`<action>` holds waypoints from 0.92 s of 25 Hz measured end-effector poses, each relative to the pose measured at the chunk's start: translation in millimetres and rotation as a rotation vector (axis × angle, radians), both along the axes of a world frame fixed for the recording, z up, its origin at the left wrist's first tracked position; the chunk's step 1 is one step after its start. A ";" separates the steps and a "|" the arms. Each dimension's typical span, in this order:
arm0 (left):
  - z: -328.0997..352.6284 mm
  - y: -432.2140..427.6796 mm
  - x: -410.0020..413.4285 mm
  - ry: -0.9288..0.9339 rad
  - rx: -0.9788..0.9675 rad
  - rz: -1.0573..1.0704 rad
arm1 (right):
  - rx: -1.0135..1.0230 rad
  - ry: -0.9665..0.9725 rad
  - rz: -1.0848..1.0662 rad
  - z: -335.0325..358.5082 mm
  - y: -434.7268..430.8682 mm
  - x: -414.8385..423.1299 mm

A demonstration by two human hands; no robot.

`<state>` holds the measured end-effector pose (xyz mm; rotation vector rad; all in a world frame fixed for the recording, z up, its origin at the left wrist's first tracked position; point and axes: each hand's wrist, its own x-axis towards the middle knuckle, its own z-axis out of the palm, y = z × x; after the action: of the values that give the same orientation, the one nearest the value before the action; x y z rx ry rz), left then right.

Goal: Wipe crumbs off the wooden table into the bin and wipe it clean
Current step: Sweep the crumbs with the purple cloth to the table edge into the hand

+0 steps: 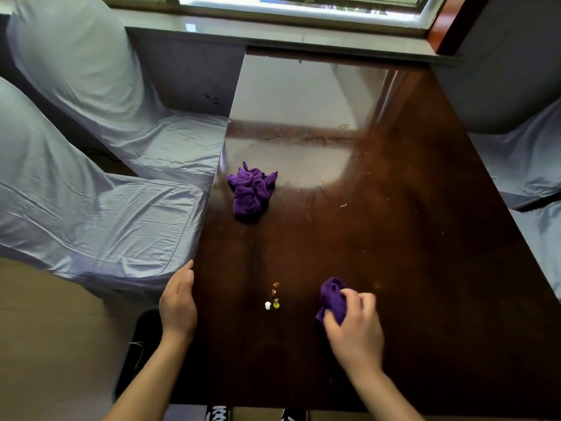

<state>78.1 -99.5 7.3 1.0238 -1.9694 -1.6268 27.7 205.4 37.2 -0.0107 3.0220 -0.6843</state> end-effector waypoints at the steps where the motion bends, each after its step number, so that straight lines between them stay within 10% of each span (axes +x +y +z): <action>1: 1.5 -1.0 -1.6 0.059 0.149 0.035 | -0.004 0.007 0.021 -0.1 -19.0 9.3; 8: 5.0 -35.1 11.6 0.220 0.901 0.140 | -0.295 -0.067 0.047 15.2 -89.8 32.1; 14: 1.2 -39.2 17.4 0.249 1.036 0.107 | -0.133 -0.019 -0.080 15.4 -50.9 -25.6; 23: -11.4 -41.7 34.1 0.338 1.151 0.069 | -0.053 -0.016 0.424 9.6 -108.1 12.8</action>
<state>112.2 -141.2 -4.2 0.9990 -0.6602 -2.7026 40.4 97.3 46.8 -0.6220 2.8377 -0.7102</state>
